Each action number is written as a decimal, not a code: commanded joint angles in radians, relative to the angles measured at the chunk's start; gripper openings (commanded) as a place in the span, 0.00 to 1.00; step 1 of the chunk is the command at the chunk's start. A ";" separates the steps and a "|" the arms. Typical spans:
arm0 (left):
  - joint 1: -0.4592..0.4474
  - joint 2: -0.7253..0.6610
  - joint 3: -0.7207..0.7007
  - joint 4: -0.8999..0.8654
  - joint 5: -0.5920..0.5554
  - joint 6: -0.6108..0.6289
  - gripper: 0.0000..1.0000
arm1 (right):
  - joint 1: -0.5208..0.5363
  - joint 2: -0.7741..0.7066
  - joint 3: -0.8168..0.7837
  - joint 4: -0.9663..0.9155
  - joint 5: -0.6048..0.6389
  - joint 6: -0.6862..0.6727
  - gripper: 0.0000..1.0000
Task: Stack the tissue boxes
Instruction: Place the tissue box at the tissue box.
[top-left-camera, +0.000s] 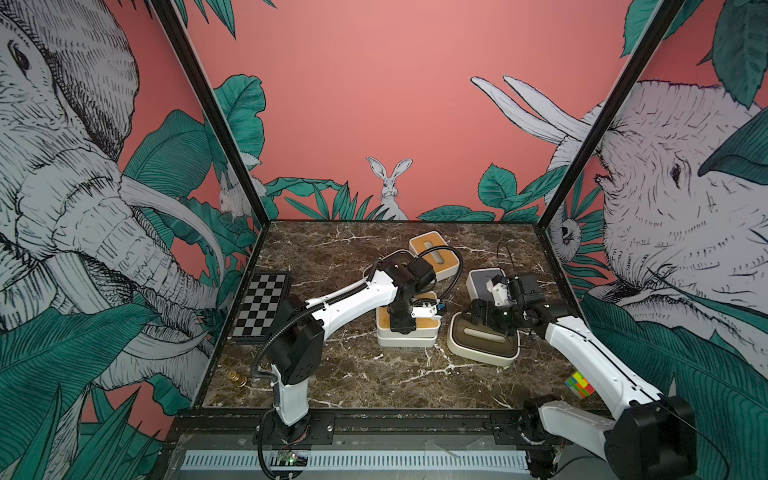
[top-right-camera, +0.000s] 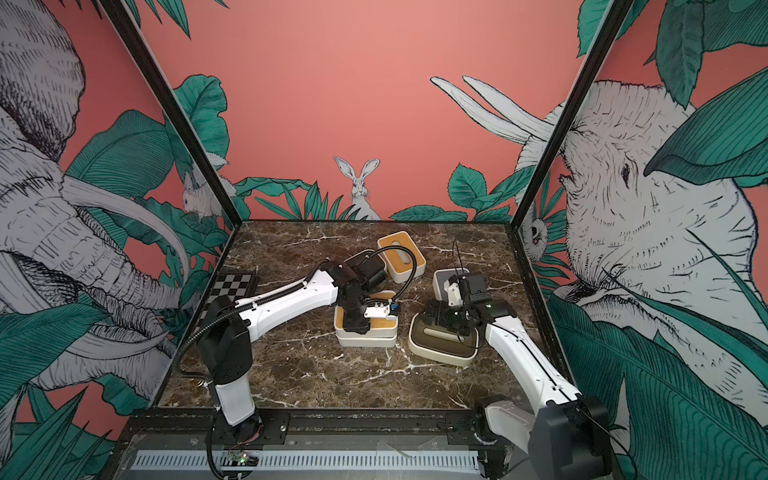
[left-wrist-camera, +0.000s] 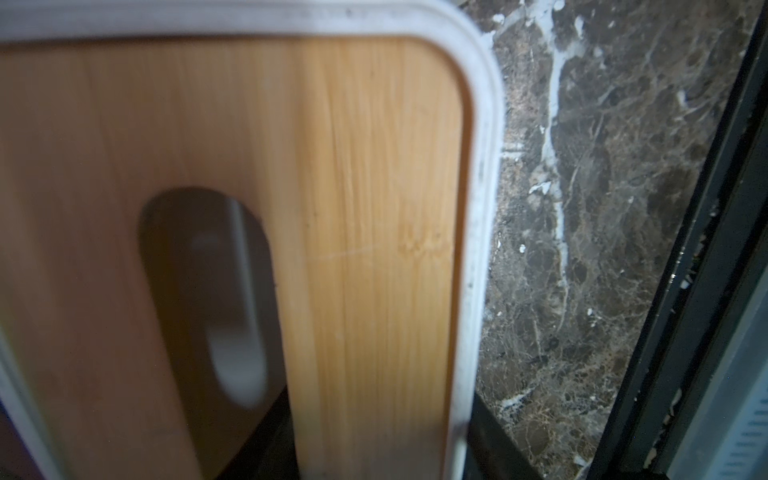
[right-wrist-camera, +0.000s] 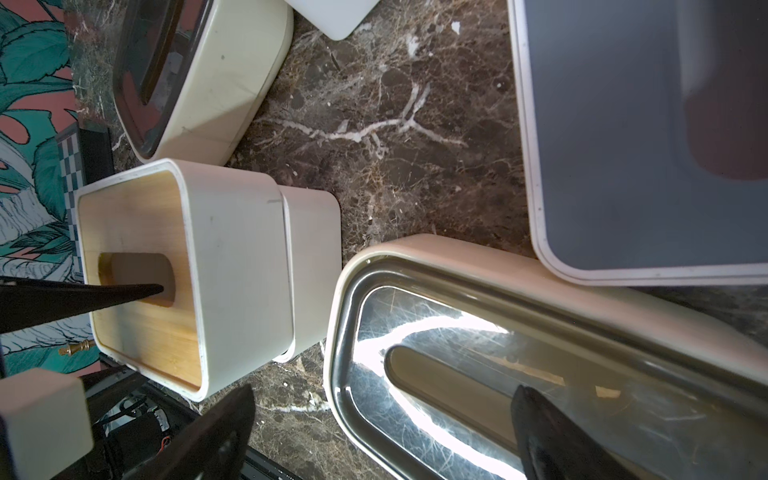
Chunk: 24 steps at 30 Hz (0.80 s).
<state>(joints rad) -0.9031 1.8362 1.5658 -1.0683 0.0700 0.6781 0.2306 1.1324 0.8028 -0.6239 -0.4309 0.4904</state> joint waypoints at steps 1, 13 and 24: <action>-0.010 -0.029 -0.020 0.004 0.006 0.001 0.17 | -0.004 0.007 -0.008 0.023 -0.010 -0.004 0.97; -0.010 -0.051 -0.031 -0.003 -0.002 0.046 0.16 | -0.003 0.015 -0.007 0.032 -0.020 0.001 0.97; -0.011 -0.085 -0.069 0.026 0.005 0.074 0.16 | -0.004 0.021 -0.007 0.039 -0.025 0.002 0.97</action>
<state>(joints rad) -0.9073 1.8057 1.5215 -1.0336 0.0669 0.7143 0.2306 1.1473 0.8028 -0.6048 -0.4488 0.4908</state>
